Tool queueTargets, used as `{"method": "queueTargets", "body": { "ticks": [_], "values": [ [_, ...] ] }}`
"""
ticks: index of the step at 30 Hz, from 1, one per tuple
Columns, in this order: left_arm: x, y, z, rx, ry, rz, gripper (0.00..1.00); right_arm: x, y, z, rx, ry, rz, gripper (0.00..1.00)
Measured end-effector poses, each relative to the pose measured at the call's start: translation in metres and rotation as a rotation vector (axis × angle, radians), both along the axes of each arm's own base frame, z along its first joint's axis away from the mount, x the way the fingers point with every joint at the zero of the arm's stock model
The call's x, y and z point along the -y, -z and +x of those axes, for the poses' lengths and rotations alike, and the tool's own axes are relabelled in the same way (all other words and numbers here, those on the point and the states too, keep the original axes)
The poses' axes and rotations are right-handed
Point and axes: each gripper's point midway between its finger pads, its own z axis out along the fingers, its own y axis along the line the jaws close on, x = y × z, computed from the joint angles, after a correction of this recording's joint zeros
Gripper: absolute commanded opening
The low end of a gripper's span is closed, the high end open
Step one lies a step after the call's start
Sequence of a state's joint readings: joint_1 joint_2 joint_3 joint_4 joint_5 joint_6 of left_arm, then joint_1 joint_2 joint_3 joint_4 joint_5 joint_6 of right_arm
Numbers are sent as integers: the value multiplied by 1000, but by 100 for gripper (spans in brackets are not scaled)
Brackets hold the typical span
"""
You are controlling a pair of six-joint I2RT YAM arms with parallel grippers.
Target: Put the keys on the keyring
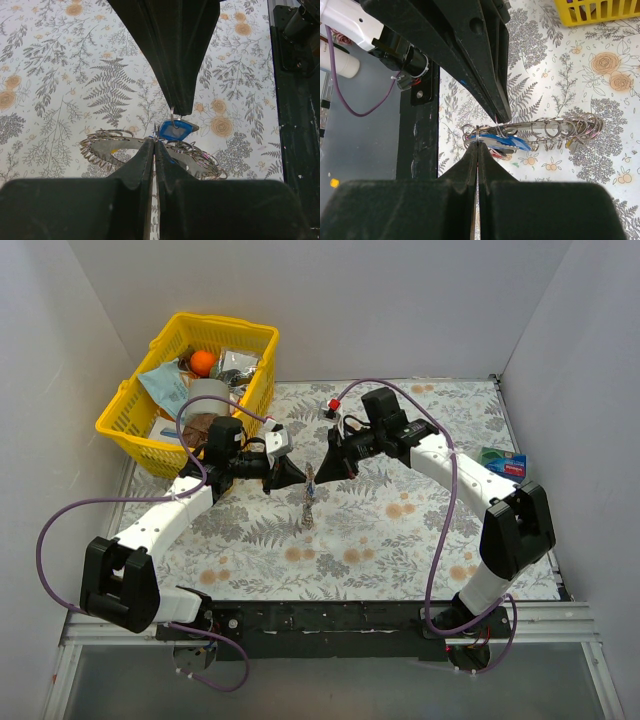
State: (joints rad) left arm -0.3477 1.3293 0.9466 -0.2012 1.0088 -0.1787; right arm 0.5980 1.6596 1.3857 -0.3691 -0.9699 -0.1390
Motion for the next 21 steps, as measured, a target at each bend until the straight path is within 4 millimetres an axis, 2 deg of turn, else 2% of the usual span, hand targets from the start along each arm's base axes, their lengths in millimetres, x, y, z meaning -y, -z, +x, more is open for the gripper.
{"method": "queueTargets", "body": {
  "ticks": [21],
  "values": [
    [1, -1, -2, -2, 12, -6, 0, 0, 14, 2, -20, 15, -44, 1]
  ]
}}
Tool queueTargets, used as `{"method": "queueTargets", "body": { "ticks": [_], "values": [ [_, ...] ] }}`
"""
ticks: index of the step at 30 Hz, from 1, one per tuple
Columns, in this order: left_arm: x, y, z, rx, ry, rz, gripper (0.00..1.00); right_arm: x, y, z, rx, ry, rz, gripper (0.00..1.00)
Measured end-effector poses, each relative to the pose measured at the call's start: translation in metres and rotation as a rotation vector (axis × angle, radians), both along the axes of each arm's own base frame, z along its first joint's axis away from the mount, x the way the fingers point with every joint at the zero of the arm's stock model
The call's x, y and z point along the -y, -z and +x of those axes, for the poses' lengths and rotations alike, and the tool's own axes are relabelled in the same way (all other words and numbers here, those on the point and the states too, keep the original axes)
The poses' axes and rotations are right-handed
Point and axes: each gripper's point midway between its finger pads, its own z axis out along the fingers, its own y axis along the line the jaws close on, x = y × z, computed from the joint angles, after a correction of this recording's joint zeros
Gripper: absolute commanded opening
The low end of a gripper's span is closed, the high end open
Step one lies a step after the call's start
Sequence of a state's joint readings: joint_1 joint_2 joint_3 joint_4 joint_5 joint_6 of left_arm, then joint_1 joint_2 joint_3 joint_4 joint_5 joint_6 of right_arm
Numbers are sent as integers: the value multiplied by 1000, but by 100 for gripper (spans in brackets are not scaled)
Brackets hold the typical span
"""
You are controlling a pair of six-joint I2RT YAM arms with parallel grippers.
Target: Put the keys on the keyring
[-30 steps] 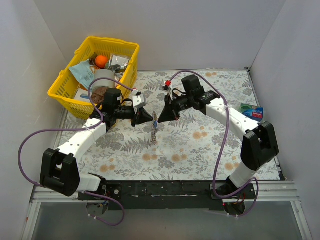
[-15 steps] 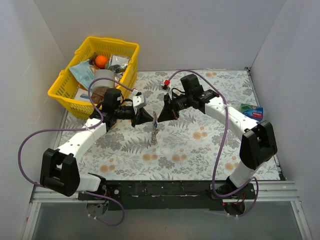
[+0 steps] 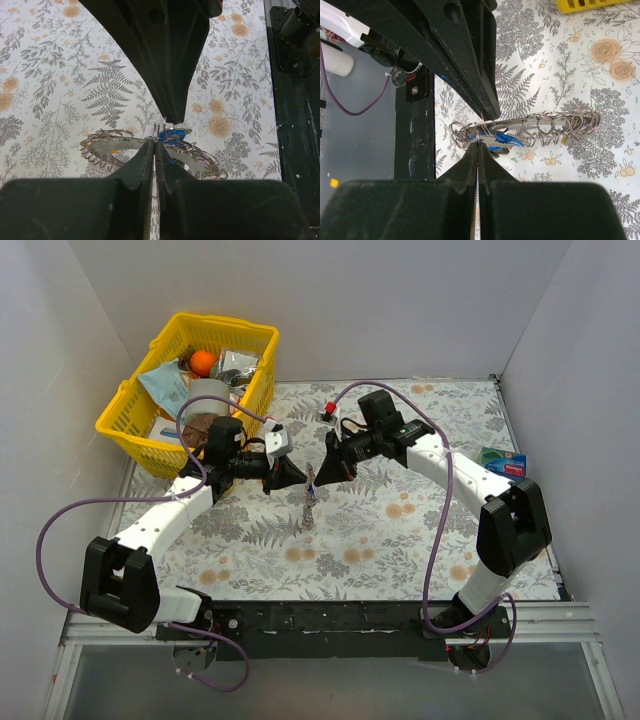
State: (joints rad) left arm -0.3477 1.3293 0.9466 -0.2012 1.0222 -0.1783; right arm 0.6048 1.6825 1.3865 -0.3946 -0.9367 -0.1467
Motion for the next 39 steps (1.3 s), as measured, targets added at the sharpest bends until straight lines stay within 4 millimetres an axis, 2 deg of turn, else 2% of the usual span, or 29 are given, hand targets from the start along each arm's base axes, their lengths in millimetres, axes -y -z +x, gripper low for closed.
{"method": "queueTargets", "body": {
  "ticks": [12, 32, 39],
  "values": [
    [0, 0, -1, 2, 5, -2, 0, -3, -9, 7, 33, 14, 6, 1],
    [-1, 0, 0, 5, 2, -1, 0, -3, -2, 9, 28, 30, -22, 1],
    [-1, -2, 0, 9, 3, -3, 0, 0, 9, 7, 16, 35, -44, 1]
  ]
}}
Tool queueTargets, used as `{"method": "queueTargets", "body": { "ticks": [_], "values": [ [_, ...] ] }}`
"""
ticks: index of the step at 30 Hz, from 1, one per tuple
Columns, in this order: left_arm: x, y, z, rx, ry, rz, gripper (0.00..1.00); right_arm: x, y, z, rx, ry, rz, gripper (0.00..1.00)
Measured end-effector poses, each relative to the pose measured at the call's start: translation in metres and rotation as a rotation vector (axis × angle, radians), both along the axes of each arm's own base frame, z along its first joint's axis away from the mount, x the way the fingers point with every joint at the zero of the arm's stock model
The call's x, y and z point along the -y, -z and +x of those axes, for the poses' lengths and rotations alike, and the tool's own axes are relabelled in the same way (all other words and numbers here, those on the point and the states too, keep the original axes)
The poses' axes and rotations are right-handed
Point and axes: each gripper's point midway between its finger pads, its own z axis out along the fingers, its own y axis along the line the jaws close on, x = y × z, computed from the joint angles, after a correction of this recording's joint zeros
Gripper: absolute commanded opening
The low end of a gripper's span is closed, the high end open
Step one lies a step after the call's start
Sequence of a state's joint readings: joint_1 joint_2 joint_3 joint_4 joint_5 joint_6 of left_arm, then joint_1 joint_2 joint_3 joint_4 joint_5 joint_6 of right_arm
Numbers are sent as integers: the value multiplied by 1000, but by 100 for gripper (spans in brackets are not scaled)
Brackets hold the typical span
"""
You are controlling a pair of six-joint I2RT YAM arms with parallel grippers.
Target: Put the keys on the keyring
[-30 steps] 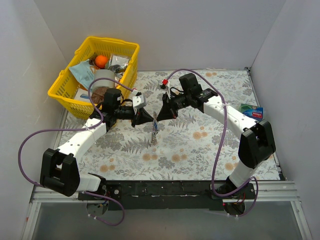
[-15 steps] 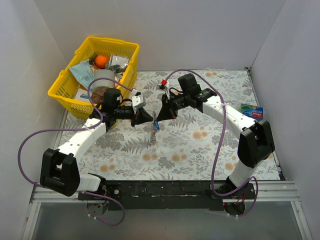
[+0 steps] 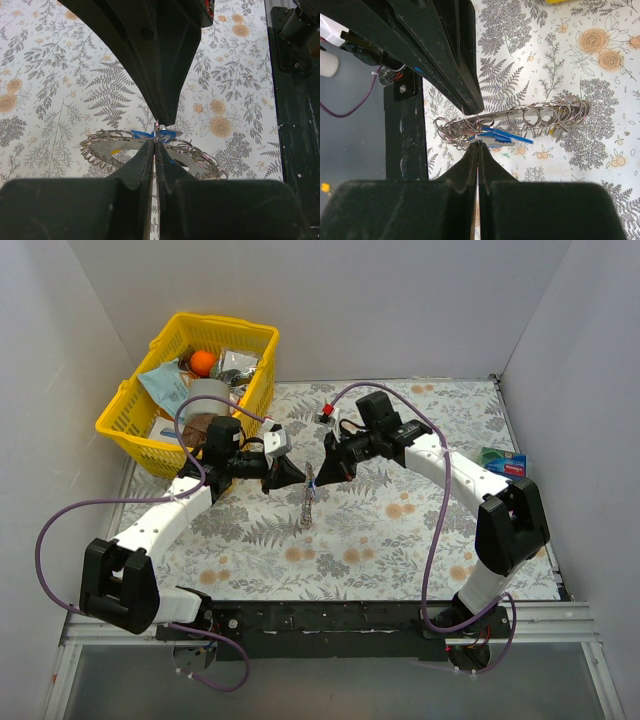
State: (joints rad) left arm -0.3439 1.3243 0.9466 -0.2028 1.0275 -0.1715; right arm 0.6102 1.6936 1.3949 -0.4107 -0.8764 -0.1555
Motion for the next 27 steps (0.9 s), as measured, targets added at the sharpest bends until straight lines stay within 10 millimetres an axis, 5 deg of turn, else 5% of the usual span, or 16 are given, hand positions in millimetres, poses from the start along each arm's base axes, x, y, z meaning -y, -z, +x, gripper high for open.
{"method": "queueTargets", "body": {
  "ticks": [10, 13, 17, 23, 27],
  "values": [
    [0, -2, -1, 7, 1, -3, 0, 0, 1, 0, 1, -2, -1, 1],
    [0, -2, -1, 7, 1, -3, 0, 0, 1, 0, 4, -3, -1, 15],
    [0, -3, -1, 8, 2, -4, 0, 2, 6, 1, 24, 12, -5, 49],
    [0, -4, -2, 11, 4, -7, 0, 13, 3, -4, 94, 53, 9, 88],
    [0, -4, -2, 11, 5, -7, 0, 21, -21, -8, 216, 88, 71, 92]
  ]
}}
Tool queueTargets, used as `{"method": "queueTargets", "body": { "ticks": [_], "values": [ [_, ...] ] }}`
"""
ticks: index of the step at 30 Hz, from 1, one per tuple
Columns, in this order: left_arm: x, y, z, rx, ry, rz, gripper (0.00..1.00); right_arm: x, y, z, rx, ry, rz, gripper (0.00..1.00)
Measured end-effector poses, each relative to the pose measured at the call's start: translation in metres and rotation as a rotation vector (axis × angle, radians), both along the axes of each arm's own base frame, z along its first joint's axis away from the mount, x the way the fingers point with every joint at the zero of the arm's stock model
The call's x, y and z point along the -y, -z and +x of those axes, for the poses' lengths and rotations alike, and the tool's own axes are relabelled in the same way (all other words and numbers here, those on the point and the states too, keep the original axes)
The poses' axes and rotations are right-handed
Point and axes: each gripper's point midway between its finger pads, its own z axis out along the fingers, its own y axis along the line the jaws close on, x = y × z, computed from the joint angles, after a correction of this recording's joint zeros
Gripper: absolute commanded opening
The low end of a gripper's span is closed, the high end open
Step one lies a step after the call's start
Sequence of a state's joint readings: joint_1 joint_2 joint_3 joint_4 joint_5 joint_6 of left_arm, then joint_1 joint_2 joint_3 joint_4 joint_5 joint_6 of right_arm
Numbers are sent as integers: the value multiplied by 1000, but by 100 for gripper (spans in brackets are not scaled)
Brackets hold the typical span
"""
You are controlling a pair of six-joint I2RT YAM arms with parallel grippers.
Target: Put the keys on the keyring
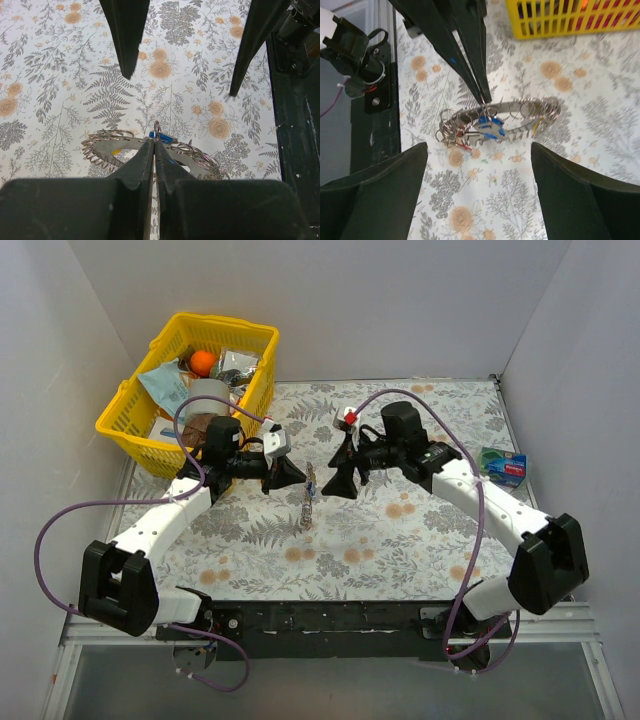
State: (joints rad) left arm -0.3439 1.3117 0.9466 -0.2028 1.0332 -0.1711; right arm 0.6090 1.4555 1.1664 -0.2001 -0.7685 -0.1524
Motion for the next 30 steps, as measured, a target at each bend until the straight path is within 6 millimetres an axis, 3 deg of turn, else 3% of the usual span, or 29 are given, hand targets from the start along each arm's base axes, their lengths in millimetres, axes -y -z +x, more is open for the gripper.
{"method": "queueTargets", "body": {
  "ticks": [6, 10, 15, 24, 27, 30],
  "values": [
    [1, -1, -2, -5, 10, -7, 0, 0, -38, 5, 145, 29, 99, 91],
    [3, -9, -5, -13, 29, -29, 0, 1, -35, 4, 176, 31, 149, 87],
    [9, -32, -6, 15, 71, -81, 0, 3, -24, -5, 195, 14, 200, 81],
    [18, -49, -17, 27, 147, -132, 0, 0, -53, -9, 276, -9, 301, 66],
    [20, -52, -19, 31, 156, -138, 0, 0, -58, -8, 290, -4, 314, 54],
    [22, -56, -19, 42, 163, -144, 0, 1, -62, -9, 298, 1, 322, 54]
  ]
}}
